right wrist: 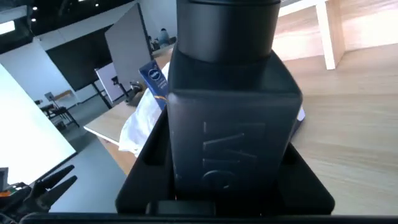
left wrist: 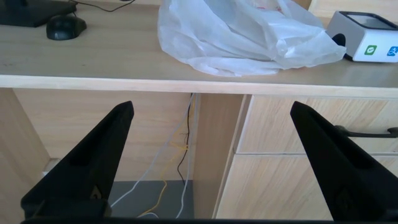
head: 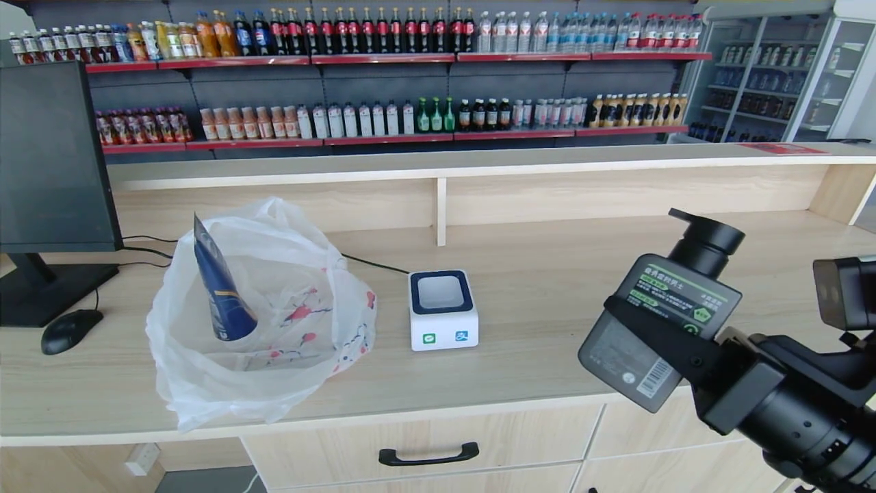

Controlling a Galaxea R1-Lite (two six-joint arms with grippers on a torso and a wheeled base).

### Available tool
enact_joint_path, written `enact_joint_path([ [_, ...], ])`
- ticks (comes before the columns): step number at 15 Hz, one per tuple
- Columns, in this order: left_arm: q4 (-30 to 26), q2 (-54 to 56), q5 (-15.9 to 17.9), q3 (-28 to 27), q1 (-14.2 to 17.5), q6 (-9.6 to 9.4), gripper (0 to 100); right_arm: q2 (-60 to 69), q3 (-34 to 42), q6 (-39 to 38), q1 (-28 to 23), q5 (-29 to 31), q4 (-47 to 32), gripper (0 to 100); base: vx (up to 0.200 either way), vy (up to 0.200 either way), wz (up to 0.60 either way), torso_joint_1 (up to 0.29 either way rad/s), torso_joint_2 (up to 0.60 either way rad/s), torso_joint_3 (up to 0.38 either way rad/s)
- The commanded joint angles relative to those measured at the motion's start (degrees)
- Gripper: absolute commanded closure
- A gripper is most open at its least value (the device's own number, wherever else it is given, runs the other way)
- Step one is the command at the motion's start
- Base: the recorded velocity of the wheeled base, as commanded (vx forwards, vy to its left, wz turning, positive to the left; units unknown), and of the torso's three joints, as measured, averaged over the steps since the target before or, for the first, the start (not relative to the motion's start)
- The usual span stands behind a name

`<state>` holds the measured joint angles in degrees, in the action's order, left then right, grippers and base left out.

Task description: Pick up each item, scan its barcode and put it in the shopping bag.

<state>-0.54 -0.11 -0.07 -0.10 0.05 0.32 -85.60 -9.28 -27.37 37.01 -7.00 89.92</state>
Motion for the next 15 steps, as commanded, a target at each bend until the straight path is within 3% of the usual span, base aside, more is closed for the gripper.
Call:
enact_joint_path([
  [1, 0.0, 0.0, 0.0, 0.0, 0.0, 0.03, 0, 0.3, 0.8, -0.8, 1.5, 0.0, 0.1, 100, 0.0, 0.0, 0.0, 0.0, 0.0, 0.0],
  [4, 0.0, 0.0, 0.0, 0.0, 0.0, -0.05, 0, 3.8, 7.7, -3.8, 8.3, 0.1, 0.1, 100, 0.0, 0.0, 0.0, 0.0, 0.0, 0.0],
  [5, 0.0, 0.0, 0.0, 0.0, 0.0, -0.05, 0, 4.8, 9.2, -4.4, 13.2, 0.1, 0.1, 100, 0.0, 0.0, 0.0, 0.0, 0.0, 0.0],
  [6, 0.0, 0.0, 0.0, 0.0, 0.0, 0.03, 0, 4.2, 9.1, -4.7, 14.1, 0.1, 0.1, 100, 0.0, 0.0, 0.0, 0.0, 0.0, 0.0],
  [10, 0.0, 0.0, 0.0, 0.0, 0.0, 0.03, 0, 0.3, 0.8, -7.7, 15.5, 0.1, 0.1, 100, 0.0, 0.0, 0.0, 0.0, 0.0, 0.0],
  [12, 0.0, 0.0, 0.0, 0.0, 0.0, 0.03, 0, -0.2, -3.7, -12.4, 12.6, 0.2, 0.1, 100, 0.0, 0.0, 0.0, 0.0, 0.0, 0.0],
  [15, 0.0, 0.0, 0.0, 0.0, 0.0, 0.03, 0, 0.5, -7.1, -17.9, 12.2, 0.3, 0.1, 100, 0.0, 0.0, 0.0, 0.0, 0.0, 0.0],
])
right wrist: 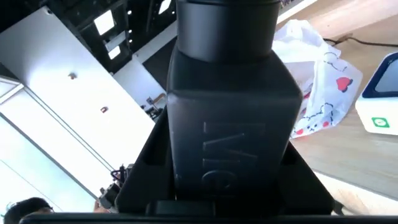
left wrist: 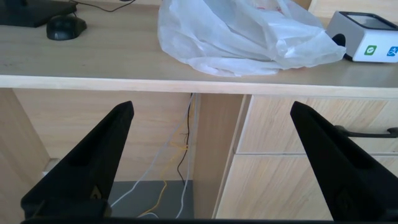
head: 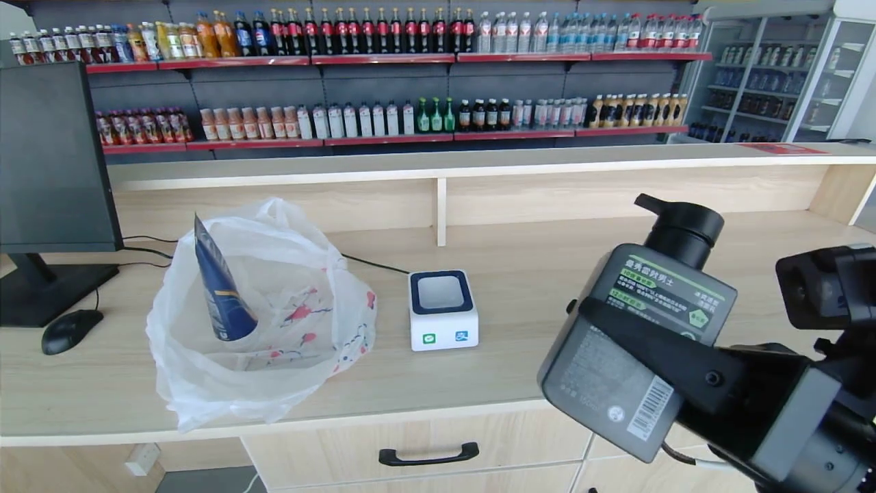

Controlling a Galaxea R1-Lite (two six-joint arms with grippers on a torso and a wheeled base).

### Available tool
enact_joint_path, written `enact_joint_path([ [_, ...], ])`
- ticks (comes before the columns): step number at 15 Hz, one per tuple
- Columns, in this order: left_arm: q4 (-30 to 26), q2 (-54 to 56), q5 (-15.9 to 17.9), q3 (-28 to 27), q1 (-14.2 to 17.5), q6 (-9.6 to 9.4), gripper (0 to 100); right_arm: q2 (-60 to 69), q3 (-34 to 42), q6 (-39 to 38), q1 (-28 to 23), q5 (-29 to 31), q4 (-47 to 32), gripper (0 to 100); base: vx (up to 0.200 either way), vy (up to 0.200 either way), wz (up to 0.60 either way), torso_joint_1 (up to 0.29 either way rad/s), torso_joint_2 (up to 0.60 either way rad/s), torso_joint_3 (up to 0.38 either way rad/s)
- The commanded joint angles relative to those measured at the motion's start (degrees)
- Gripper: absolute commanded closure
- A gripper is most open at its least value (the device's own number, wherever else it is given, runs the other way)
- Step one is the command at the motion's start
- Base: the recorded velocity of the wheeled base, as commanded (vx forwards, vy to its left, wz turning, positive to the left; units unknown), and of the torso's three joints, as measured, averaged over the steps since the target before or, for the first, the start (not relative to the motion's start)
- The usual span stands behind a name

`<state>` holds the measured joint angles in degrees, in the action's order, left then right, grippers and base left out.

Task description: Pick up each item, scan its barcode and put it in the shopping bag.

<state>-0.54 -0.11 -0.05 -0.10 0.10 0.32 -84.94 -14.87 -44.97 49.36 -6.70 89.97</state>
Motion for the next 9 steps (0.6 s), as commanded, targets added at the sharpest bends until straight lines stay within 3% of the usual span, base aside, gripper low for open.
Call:
enact_joint_path([
  [1, 0.0, 0.0, 0.0, 0.0, 0.0, 0.03, 0, -0.1, -2.4, -1.6, -0.1, 0.1, 0.0, 100, 0.0, 0.0, 0.0, 0.0, 0.0, 0.0],
  [4, 0.0, 0.0, 0.0, 0.0, 0.0, 0.03, 0, -0.1, -5.1, -2.8, -0.1, 1.1, 0.0, 100, 0.0, 0.0, 0.0, 0.0, 0.0, 0.0],
  [7, 0.0, 0.0, 0.0, 0.0, 0.0, 0.03, 0, -0.6, -10.4, -10.7, 0.9, 6.6, 0.0, 100, 0.0, 0.0, 0.0, 0.0, 0.0, 0.0],
  [9, 0.0, 0.0, 0.0, 0.0, 0.0, 0.03, 0, -0.7, -11.3, -11.7, 2.5, 8.3, 0.0, 100, 0.0, 0.0, 0.0, 0.0, 0.0, 0.0],
])
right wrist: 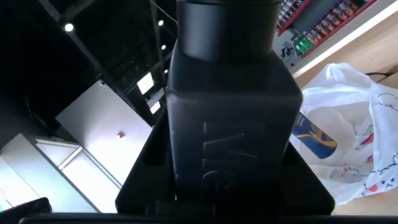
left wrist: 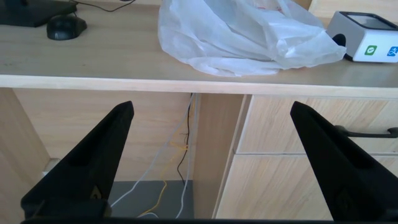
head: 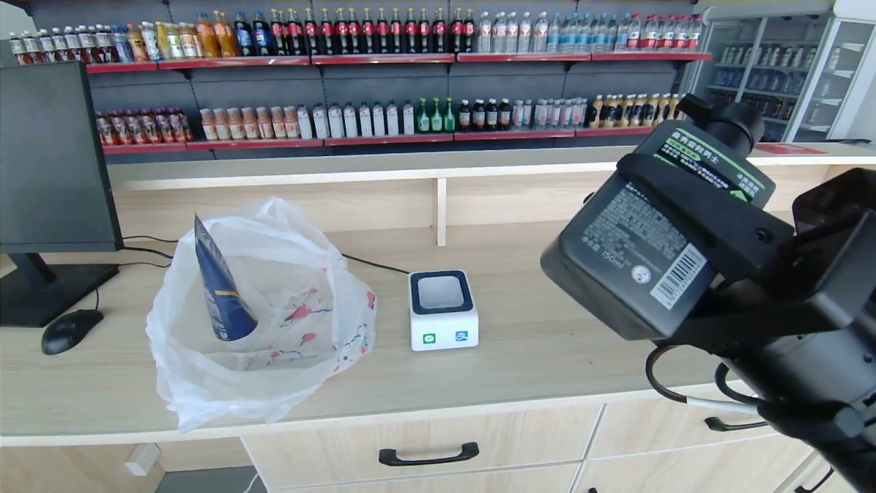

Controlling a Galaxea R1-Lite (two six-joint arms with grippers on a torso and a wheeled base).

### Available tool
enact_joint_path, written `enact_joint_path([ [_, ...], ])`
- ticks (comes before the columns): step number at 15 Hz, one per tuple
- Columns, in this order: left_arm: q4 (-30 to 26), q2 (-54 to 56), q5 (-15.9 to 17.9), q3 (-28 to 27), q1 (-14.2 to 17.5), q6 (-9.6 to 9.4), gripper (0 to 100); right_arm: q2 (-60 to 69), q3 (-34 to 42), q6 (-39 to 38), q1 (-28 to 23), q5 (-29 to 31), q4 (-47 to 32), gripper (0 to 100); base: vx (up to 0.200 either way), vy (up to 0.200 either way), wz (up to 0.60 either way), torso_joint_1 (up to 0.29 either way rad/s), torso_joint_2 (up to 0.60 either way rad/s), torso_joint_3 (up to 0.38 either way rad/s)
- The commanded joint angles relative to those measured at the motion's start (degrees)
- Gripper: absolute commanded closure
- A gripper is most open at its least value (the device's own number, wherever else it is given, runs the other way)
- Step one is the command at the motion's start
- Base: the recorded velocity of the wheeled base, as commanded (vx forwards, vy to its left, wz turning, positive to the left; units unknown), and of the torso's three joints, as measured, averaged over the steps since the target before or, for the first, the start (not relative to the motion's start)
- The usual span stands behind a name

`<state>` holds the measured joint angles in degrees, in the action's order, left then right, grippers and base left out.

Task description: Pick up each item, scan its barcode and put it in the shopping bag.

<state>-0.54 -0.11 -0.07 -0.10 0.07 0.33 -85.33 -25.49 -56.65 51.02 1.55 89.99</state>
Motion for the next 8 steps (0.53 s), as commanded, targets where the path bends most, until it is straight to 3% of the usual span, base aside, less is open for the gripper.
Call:
enact_joint_path([
  [1, 0.0, 0.0, 0.0, 0.0, 0.0, 0.02, 0, 0.0, -0.4, 0.0, 2.2, 0.2, 0.0, 100, 0.0, 0.0, 0.0, 0.0, 0.0, 0.0],
  [8, 0.0, 0.0, 0.0, 0.0, 0.0, 0.02, 0, 0.5, 3.1, 0.6, 6.8, 0.3, 0.0, 100, 0.0, 0.0, 0.0, 0.0, 0.0, 0.0],
])
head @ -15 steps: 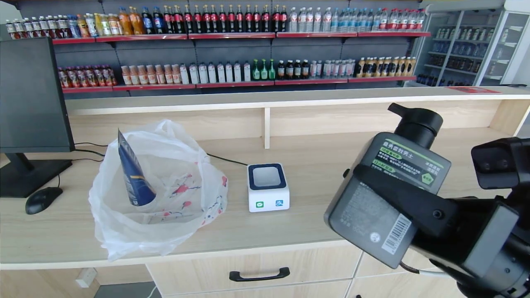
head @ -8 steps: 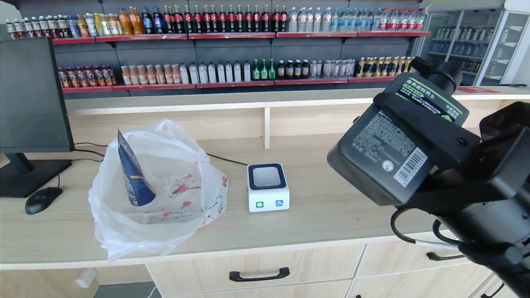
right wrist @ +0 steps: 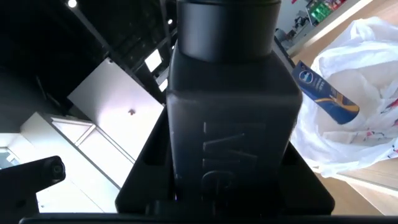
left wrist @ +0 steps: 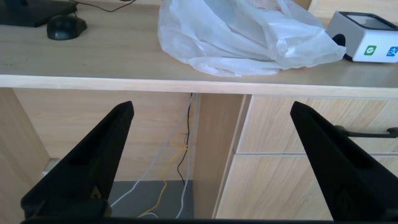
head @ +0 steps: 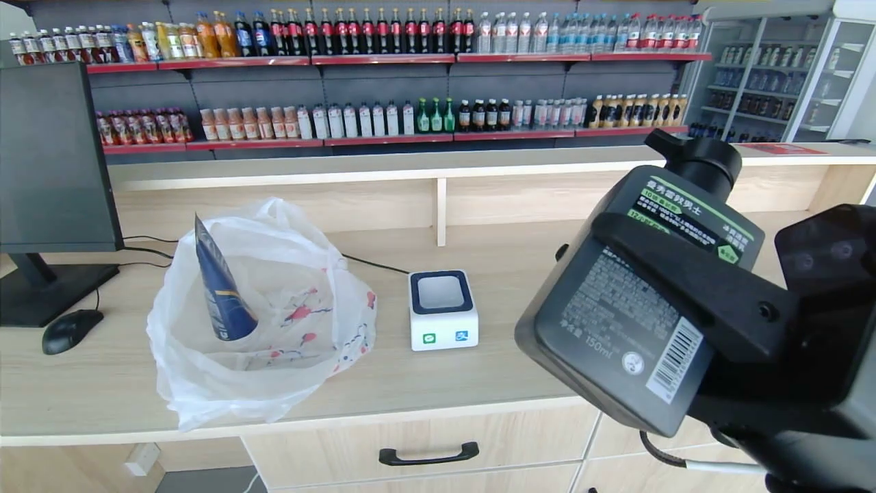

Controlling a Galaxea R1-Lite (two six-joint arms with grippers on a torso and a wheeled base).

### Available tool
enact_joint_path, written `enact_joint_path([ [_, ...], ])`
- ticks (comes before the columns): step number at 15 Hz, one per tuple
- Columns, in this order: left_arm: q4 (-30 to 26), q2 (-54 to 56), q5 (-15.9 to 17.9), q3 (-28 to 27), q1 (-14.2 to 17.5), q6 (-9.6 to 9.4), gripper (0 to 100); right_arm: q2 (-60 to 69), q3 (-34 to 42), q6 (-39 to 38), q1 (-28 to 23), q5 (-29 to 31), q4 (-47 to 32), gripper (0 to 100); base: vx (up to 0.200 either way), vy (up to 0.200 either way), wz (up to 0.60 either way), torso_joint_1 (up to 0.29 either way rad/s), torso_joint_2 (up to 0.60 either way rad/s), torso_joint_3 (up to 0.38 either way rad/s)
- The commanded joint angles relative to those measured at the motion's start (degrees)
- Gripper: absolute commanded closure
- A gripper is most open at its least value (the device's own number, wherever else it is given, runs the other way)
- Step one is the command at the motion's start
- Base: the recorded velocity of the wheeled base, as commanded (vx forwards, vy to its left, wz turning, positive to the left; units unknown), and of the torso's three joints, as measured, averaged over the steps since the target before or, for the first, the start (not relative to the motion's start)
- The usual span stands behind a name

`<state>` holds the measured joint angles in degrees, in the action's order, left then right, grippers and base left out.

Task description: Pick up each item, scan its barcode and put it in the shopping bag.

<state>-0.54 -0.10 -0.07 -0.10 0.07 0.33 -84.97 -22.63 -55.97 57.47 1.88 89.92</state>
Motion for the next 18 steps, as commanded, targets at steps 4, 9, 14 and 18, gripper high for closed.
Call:
enact_joint_path([
  [4, 0.0, 0.0, 0.0, 0.0, 0.0, -0.07, 0, 0.0, 0.3, 0.4, 0.5, 0.0, 0.1, 100, 0.0, 0.0, 0.0, 0.0, 0.0, 0.0],
  [9, 0.0, 0.0, 0.0, 0.0, 0.0, 0.02, 0, -0.1, 0.3, 0.5, 0.4, 0.0, 0.1, 100, 0.0, 0.0, 0.0, 0.0, 0.0, 0.0],
  [14, 0.0, 0.1, 0.1, 0.0, -0.1, -0.33, 0, -1.0, 4.1, 10.5, 0.3, -0.1, 0.1, 100, 0.0, 0.0, 0.0, 0.0, 0.0, 0.0],
  [18, 0.0, 0.0, 0.1, 0.0, 0.0, -0.33, 0, -0.8, 11.2, 18.9, -6.7, -0.7, 0.1, 100, 0.0, 0.0, 0.0, 0.0, 0.0, 0.0],
])
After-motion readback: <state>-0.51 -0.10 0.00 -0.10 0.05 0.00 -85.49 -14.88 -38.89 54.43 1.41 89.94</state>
